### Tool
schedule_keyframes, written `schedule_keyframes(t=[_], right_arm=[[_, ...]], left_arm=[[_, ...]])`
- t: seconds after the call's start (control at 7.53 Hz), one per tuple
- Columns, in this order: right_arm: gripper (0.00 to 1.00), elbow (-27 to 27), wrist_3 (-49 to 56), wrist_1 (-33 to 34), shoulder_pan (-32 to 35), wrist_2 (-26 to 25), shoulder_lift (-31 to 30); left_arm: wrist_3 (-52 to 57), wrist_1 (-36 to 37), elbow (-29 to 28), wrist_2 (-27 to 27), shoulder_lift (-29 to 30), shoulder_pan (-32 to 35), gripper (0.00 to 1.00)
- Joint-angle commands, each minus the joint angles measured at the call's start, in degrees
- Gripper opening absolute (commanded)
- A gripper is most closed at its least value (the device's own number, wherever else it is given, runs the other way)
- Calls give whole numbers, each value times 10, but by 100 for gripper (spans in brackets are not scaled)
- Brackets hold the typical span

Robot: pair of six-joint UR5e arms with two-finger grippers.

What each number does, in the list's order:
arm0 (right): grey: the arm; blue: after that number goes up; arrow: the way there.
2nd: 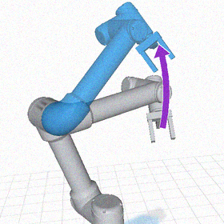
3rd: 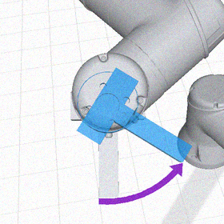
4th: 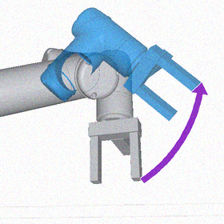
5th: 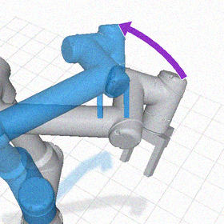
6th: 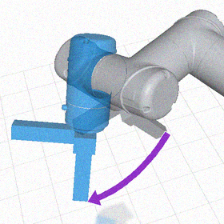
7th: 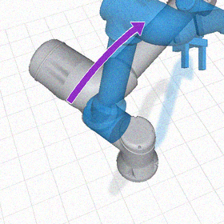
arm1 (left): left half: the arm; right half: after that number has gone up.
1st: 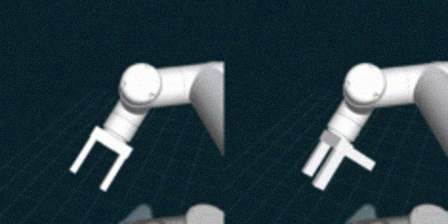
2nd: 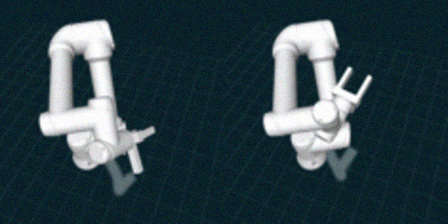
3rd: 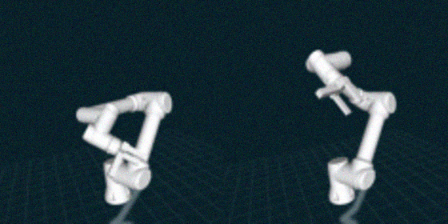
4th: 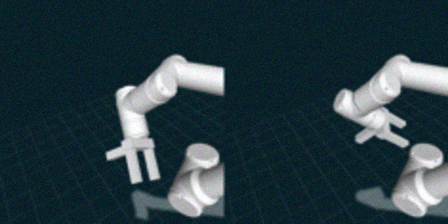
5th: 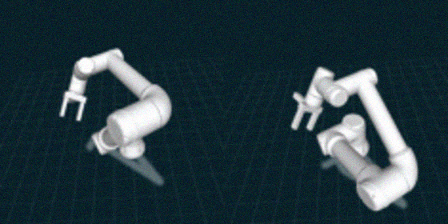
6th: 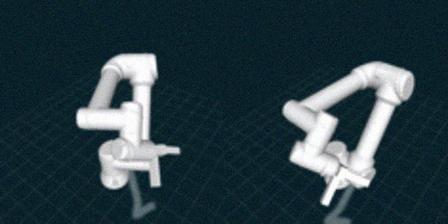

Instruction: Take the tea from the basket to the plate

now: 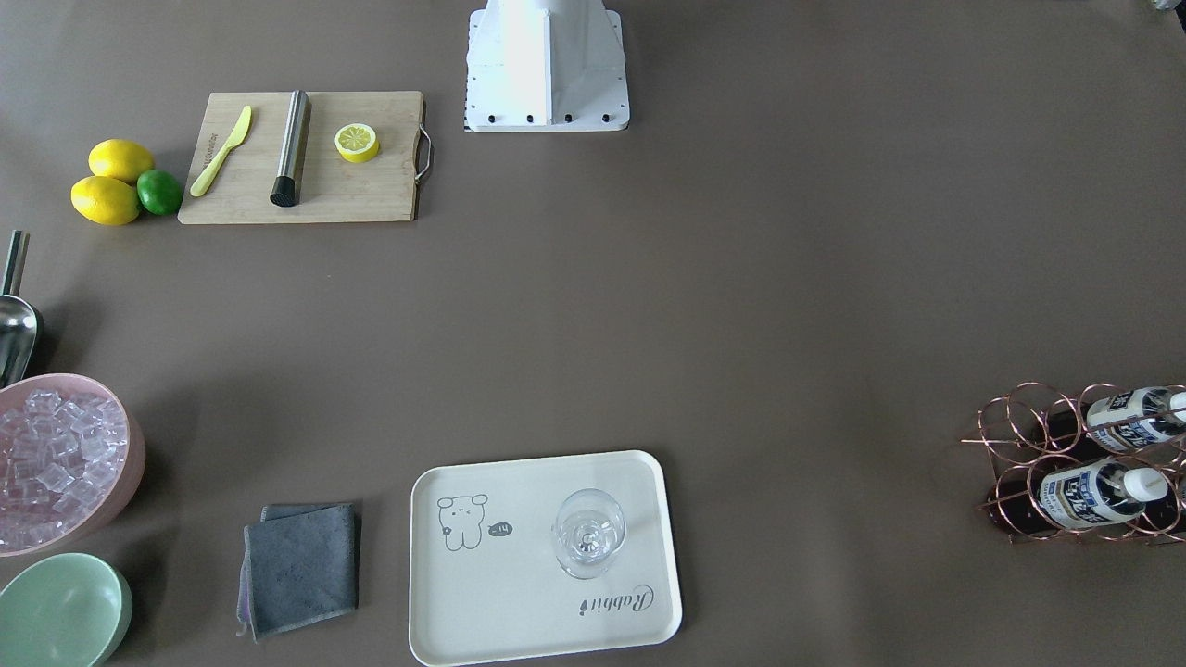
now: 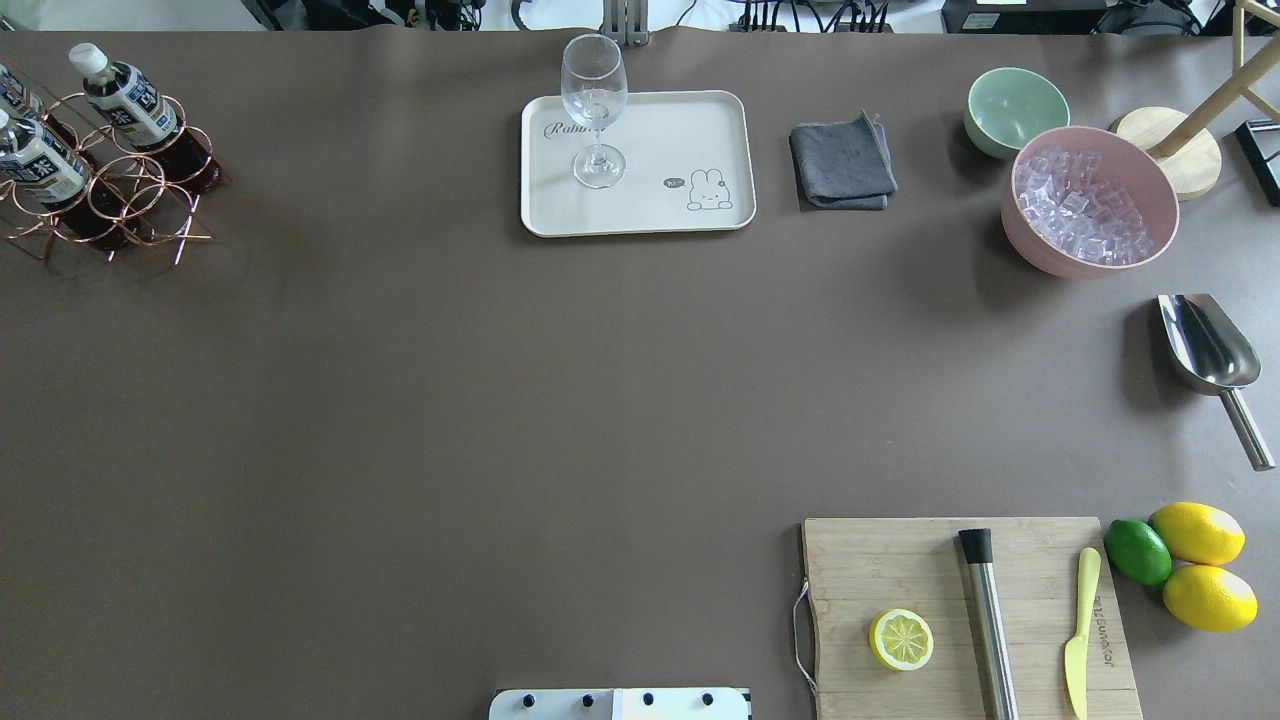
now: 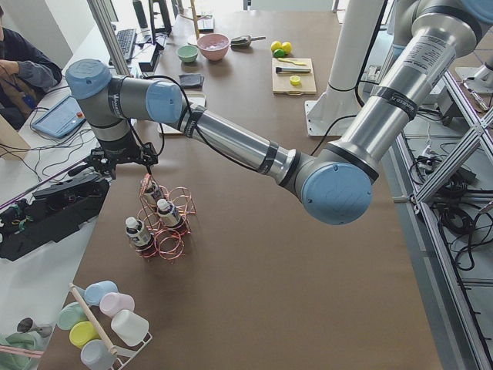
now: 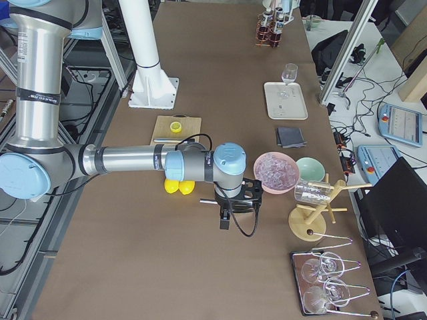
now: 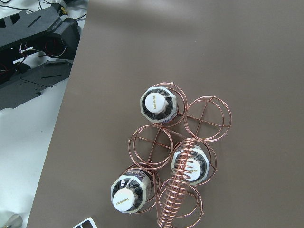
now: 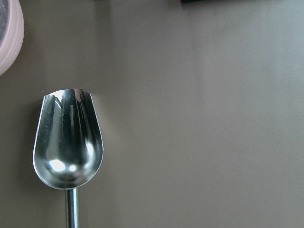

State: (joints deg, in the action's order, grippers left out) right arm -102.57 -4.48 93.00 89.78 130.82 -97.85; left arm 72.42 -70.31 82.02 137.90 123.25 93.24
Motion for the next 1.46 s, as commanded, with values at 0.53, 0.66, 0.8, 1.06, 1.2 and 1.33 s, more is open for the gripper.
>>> schedule_keyframes(t=[0.53,0.66,0.8,1.06,1.2,1.33], right_arm=[[100,0,0,1,0,0,0],[100,-1,0,0,0,0,-1],[100,-1,0,0,0,0,-1],[100,-1,0,0,0,0,-1],[100,-1,0,0,0,0,0],[100,-1,0,0,0,0,-1]], left_arm=[[0,0,3,0,-1,1,98],[0,0,2,0,-1,1,98],[0,0,2,0,-1,1,98],[0,0,9,1,-6,1,98],[0,0,16,0,-12,1,98],[0,0,16,1,-13,0,98]])
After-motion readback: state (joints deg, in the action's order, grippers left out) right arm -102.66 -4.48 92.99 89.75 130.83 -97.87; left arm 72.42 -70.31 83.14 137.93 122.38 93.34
